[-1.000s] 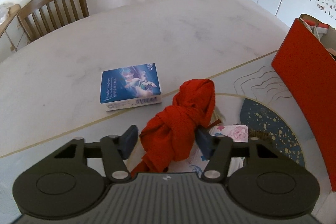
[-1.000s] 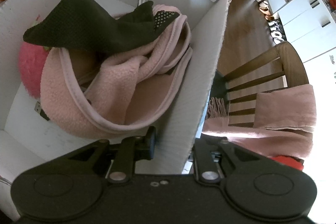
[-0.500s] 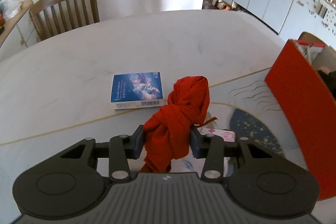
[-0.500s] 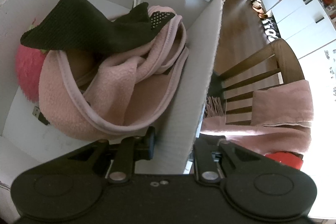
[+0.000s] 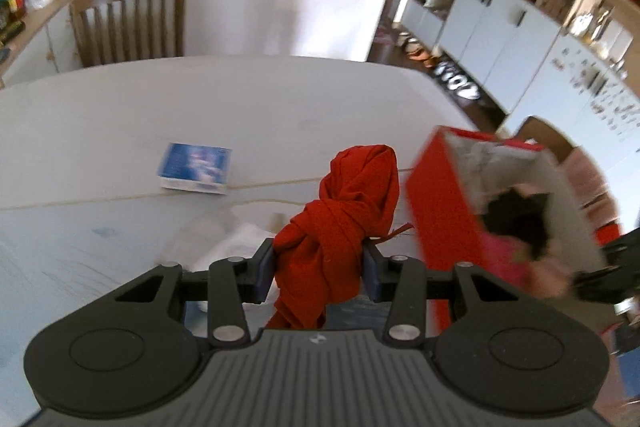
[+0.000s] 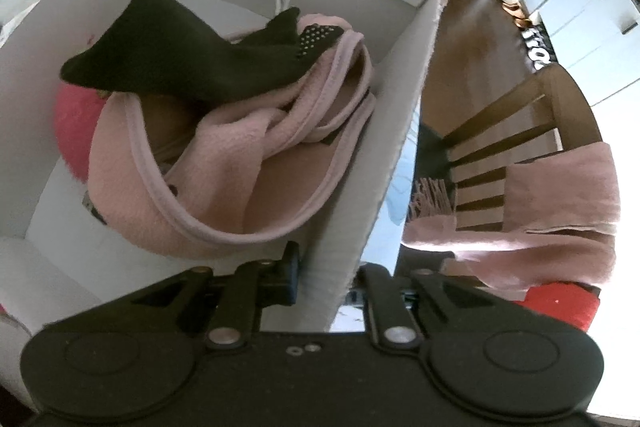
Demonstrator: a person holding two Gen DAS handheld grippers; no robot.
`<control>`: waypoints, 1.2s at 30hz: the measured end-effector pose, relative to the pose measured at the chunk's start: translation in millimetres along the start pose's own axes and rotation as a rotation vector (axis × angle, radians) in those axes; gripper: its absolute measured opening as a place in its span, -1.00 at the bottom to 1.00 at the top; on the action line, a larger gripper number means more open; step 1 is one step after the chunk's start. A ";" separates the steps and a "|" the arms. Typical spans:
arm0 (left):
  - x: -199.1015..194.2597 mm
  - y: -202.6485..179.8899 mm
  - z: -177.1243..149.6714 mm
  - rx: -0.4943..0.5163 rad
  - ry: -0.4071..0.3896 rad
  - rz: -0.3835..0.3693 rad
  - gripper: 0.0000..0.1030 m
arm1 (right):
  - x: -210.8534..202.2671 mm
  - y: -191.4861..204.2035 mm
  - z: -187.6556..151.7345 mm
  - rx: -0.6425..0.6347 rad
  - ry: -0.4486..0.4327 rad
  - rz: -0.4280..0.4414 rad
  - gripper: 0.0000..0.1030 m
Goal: Organize objects
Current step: 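Carry the red cloth into the box and release it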
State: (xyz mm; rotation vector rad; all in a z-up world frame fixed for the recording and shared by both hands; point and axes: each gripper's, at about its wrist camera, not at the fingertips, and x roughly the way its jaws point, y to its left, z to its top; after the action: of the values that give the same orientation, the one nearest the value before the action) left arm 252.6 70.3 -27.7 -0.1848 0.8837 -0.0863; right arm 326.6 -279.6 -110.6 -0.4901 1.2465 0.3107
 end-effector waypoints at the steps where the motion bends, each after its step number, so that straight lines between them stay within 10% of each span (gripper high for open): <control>1: -2.3 -7.2 -1.0 -0.003 0.004 -0.016 -0.19 | -0.8 -0.2 -1.1 -0.006 -0.005 0.008 -0.78; 22: -8.3 -146.4 27.2 0.105 -0.005 -0.225 -0.19 | -24.9 -12.1 -20.1 0.004 -0.093 0.070 -0.83; 36: 60.4 -221.0 38.5 0.183 0.120 -0.267 -0.19 | -31.0 -13.8 -24.0 0.036 -0.107 0.082 -0.84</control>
State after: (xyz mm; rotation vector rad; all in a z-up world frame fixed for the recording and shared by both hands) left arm 320.9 -150.7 -6.5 -0.1268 0.9611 -0.4289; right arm 304.2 -302.6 -84.1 -0.3873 1.1682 0.3783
